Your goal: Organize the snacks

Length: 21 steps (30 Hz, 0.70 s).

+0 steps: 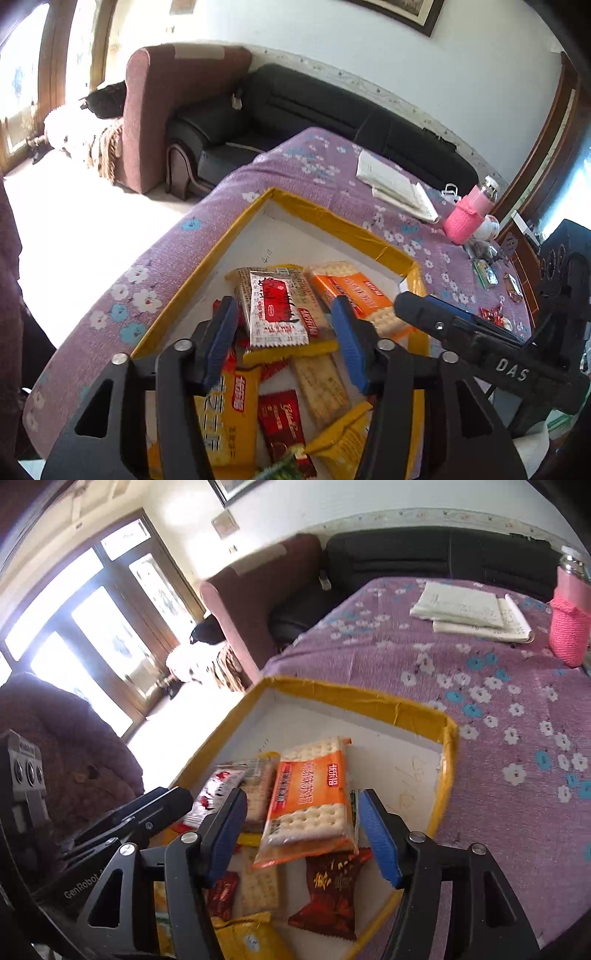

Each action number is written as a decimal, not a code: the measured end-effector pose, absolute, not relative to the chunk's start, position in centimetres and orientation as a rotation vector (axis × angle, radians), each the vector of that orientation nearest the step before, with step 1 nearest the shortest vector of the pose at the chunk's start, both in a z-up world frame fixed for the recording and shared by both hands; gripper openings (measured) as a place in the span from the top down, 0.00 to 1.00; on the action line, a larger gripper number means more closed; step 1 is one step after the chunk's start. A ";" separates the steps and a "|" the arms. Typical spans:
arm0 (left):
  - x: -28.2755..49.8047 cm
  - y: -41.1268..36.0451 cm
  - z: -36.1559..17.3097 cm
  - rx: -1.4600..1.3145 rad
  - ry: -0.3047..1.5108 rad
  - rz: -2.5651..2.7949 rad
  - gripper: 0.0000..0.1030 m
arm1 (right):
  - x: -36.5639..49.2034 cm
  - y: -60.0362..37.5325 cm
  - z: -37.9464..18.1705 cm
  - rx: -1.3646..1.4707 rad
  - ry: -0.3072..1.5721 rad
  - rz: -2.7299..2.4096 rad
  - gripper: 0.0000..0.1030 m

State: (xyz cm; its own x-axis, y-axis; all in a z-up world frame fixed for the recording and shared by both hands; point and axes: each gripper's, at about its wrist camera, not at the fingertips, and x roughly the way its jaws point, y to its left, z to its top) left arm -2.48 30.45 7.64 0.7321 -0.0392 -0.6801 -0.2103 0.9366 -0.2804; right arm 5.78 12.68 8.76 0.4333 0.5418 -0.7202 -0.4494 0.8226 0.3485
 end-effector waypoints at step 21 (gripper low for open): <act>-12.6 18.1 14.6 -0.069 0.531 0.225 0.19 | -9.3 -3.4 16.2 0.050 0.647 0.584 0.25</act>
